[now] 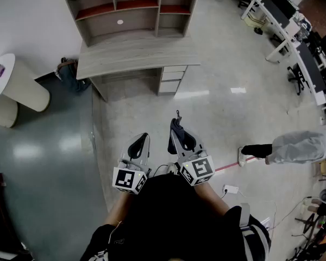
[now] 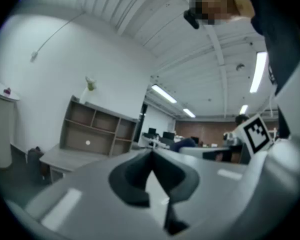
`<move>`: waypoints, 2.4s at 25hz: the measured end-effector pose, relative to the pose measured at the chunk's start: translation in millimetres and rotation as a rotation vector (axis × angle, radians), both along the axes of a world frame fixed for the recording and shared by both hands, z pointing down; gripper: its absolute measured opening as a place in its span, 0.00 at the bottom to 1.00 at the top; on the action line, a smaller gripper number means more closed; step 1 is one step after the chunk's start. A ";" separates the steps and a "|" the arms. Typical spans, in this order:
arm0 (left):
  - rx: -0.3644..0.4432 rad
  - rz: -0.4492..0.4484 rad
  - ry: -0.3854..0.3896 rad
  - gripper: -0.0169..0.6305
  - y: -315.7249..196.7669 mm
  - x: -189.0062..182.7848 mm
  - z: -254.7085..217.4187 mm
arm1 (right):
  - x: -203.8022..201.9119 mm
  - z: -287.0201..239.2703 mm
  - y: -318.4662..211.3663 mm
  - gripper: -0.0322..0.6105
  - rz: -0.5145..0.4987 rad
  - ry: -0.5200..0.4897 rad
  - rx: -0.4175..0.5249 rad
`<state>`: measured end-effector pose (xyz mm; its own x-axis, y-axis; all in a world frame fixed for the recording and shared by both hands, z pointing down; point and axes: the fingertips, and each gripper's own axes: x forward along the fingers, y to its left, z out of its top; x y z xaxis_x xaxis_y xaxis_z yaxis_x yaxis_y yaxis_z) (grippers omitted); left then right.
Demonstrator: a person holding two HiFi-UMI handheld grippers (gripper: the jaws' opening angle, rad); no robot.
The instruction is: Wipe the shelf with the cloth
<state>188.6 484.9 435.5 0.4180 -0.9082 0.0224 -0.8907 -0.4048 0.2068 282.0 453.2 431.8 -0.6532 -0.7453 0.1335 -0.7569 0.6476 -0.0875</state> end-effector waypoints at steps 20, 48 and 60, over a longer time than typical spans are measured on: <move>-0.026 -0.009 0.017 0.03 13.4 -54.9 7.8 | -51.5 2.6 9.9 0.13 0.006 -0.017 -0.013; -0.030 0.024 0.023 0.03 -41.6 -130.6 22.1 | -118.8 13.3 -54.8 0.13 0.086 -0.007 -0.002; -0.023 -0.023 -0.001 0.03 -192.9 -103.6 11.5 | -102.4 19.1 -211.4 0.13 -0.006 -0.033 -0.023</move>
